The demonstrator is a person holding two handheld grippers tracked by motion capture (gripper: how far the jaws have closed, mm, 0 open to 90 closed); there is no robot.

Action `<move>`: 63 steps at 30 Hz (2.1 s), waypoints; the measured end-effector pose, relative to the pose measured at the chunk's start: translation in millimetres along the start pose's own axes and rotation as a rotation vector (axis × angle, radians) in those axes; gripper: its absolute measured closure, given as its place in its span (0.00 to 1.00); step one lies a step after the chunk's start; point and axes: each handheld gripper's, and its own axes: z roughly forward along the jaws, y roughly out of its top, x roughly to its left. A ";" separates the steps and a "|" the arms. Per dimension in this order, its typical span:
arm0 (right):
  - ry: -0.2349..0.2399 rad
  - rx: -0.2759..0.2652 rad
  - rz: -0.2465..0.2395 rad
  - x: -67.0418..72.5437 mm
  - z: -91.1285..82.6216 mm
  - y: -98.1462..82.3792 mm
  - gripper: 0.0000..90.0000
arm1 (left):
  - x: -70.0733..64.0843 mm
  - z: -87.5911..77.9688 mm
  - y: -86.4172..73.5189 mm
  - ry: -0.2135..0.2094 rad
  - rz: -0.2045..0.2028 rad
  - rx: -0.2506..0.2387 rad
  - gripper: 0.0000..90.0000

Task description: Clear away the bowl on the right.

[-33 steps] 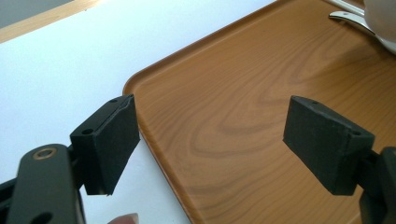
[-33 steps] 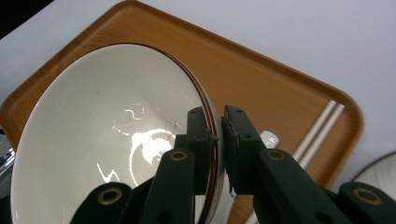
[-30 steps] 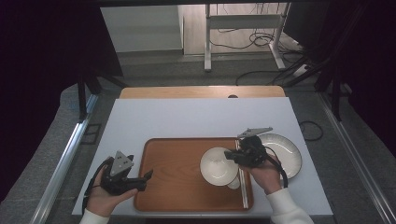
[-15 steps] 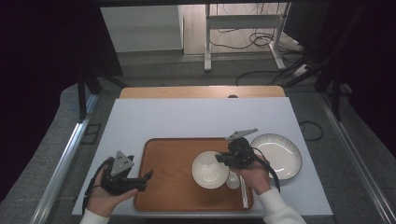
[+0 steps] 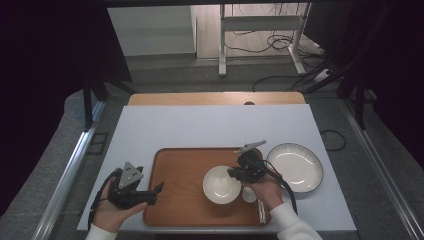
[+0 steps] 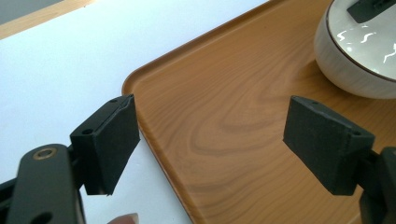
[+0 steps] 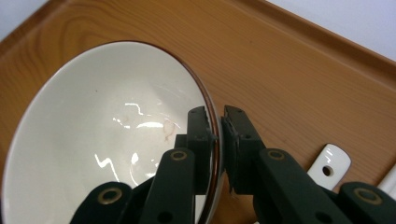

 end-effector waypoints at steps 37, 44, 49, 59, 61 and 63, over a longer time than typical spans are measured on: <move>-0.002 -0.230 0.020 -31.6 -70.9 -20.0 0.36 | 1.7 -2.5 -0.1 0.006 -0.008 -0.008 0.20; 0.012 -0.258 0.005 -44.8 -98.3 -37.3 0.36 | 2.5 -2.9 -0.3 0.009 -0.007 -0.008 0.20; -0.027 -0.259 0.045 -58.5 -111.2 -48.3 0.36 | 3.2 -3.3 -0.9 0.012 -0.013 -0.011 0.20; -0.055 -0.288 0.116 -87.9 -133.8 -62.8 0.37 | 6.8 -2.9 -2.1 0.025 -0.019 -0.004 0.20; -0.055 -0.290 0.121 -89.7 -134.5 -63.7 0.37 | 6.3 -1.4 -2.5 0.024 -0.015 0.001 0.20; -0.061 -0.293 0.134 -94.6 -136.7 -66.3 0.37 | 6.0 -0.6 -2.7 0.022 -0.013 0.005 0.20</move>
